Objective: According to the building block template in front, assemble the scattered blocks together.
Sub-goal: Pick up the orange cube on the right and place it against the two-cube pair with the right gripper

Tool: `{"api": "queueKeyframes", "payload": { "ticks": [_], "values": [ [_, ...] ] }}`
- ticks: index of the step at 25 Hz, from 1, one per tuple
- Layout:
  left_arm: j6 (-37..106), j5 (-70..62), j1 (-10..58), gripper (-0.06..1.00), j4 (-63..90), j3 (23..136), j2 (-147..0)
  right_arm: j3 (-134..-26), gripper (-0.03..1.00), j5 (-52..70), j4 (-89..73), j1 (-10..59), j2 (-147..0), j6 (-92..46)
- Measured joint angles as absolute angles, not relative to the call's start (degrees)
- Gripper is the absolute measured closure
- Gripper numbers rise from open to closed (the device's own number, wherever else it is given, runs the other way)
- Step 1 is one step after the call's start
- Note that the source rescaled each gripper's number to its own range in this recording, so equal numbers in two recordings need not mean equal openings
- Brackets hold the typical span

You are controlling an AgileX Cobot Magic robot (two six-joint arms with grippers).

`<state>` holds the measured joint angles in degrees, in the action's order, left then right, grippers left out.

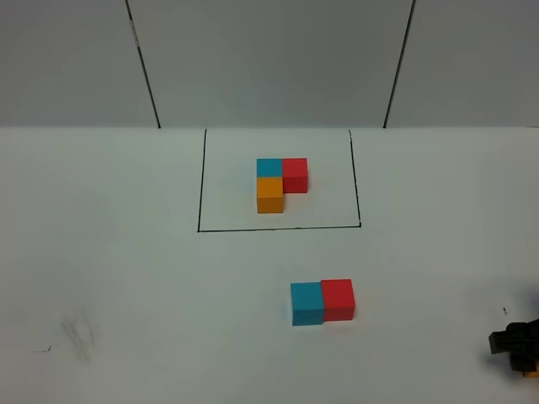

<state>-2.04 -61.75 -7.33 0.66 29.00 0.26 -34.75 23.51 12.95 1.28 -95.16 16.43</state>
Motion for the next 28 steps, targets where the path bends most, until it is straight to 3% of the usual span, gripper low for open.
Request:
{"api": "queueKeyframes", "payload": {
  "ticks": [3, 11, 17, 28],
  "values": [
    [-2.0, -61.8, -7.3, 0.44, 0.7, 29.0, 0.3, -34.7, 0.76, 22.8, 12.8, 1.3, -95.7, 15.0],
    [-2.0, -61.8, -7.3, 0.44, 0.7, 29.0, 0.3, -34.7, 0.75, 23.4, 9.4, 1.9, -92.8, 14.1],
    [-2.0, -61.8, -7.3, 0.44, 0.7, 29.0, 0.3, -38.7, 0.75, 33.4, 1.7, 6.3, -83.9, 14.5],
    [-2.0, -61.8, -7.3, 0.44, 0.7, 29.0, 0.3, -49.1, 0.75, 39.4, -2.9, 23.5, -83.9, 28.4]
  ]
}}
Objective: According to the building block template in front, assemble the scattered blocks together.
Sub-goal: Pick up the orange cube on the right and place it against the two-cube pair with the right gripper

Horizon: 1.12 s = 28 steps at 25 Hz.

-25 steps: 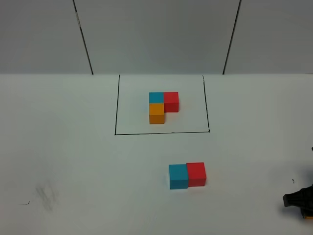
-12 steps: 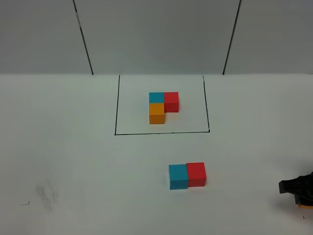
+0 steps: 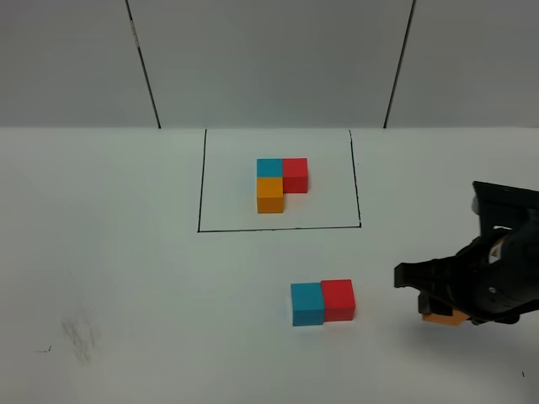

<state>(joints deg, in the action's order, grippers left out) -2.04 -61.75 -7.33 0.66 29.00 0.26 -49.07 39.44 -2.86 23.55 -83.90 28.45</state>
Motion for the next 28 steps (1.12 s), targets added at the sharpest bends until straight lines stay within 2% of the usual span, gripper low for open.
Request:
{"api": "queueKeyframes", "payload": {
  "ticks": [4, 9, 13, 23, 28],
  "values": [
    [-2.1, -61.8, -7.3, 0.44, 0.7, 29.0, 0.3, -53.8, 0.75, 42.6, 0.9, 29.2, -88.9, 39.9],
    [-2.1, -61.8, -7.3, 0.44, 0.7, 29.0, 0.3, -61.4, 0.75, 47.5, 2.1, 35.8, -94.6, 47.9],
    [-2.1, -61.8, -7.3, 0.44, 0.7, 29.0, 0.3, -64.1, 0.75, 48.7, 2.5, 38.5, -98.1, 56.9],
    [-2.1, -61.8, -7.3, 0.44, 0.7, 29.0, 0.3, -64.5, 0.75, 42.9, 10.1, 48.7, -103.6, 57.7],
    [-2.1, -61.8, -7.3, 0.44, 0.7, 29.0, 0.3, -64.5, 0.75, 38.9, 11.0, 49.9, -105.2, 58.1]
  ]
}}
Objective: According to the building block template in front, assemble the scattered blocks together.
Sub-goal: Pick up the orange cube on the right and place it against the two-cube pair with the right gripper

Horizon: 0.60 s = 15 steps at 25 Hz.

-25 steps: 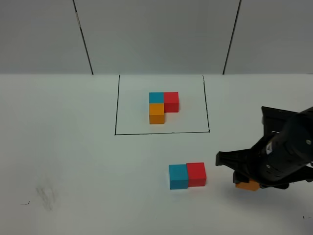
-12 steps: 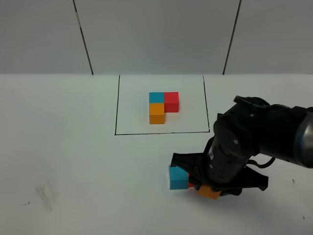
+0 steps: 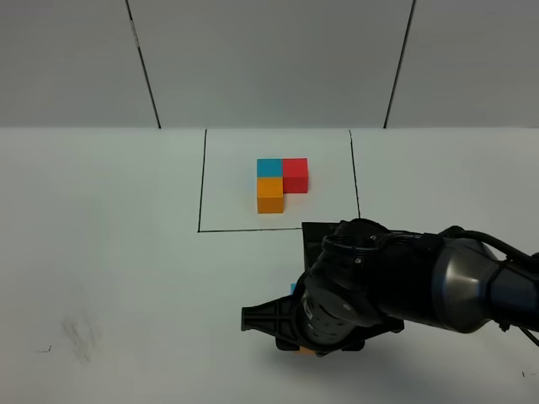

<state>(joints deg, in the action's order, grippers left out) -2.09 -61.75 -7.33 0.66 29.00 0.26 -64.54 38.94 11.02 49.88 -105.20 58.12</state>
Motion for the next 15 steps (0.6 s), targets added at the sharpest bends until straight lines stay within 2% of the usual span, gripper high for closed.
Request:
{"api": "queueKeyframes", "payload": {
  "ticks": [4, 15],
  "values": [
    [-2.1, -61.8, -7.3, 0.44, 0.7, 29.0, 0.3, -64.5, 0.75, 35.7, 9.9, 49.9, -108.6, 58.0],
    [-2.1, -61.8, -7.3, 0.44, 0.7, 29.0, 0.3, -65.7, 0.75, 36.2, 9.3, 49.9, -112.5, 58.1]
  ]
}}
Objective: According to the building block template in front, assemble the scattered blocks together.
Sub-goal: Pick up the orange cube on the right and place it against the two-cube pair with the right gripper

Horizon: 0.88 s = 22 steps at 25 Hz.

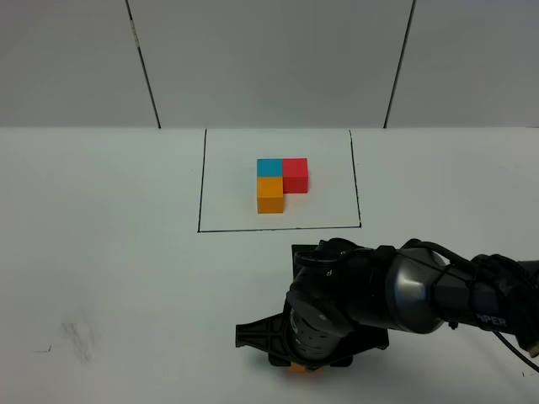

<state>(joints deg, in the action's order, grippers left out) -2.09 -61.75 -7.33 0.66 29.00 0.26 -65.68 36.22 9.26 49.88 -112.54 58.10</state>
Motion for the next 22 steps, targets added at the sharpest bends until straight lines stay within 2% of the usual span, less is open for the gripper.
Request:
{"api": "queueKeyframes", "payload": {
  "ticks": [13, 22],
  "values": [
    [-2.1, -61.8, -7.3, 0.44, 0.7, 29.0, 0.3, -65.7, 0.75, 38.3, 14.0, 49.2, -113.9, 63.0],
    [-2.0, -61.8, -7.3, 0.44, 0.7, 29.0, 0.3, -65.7, 0.75, 35.9, 14.0, 49.2, -113.9, 60.7]
  ]
}}
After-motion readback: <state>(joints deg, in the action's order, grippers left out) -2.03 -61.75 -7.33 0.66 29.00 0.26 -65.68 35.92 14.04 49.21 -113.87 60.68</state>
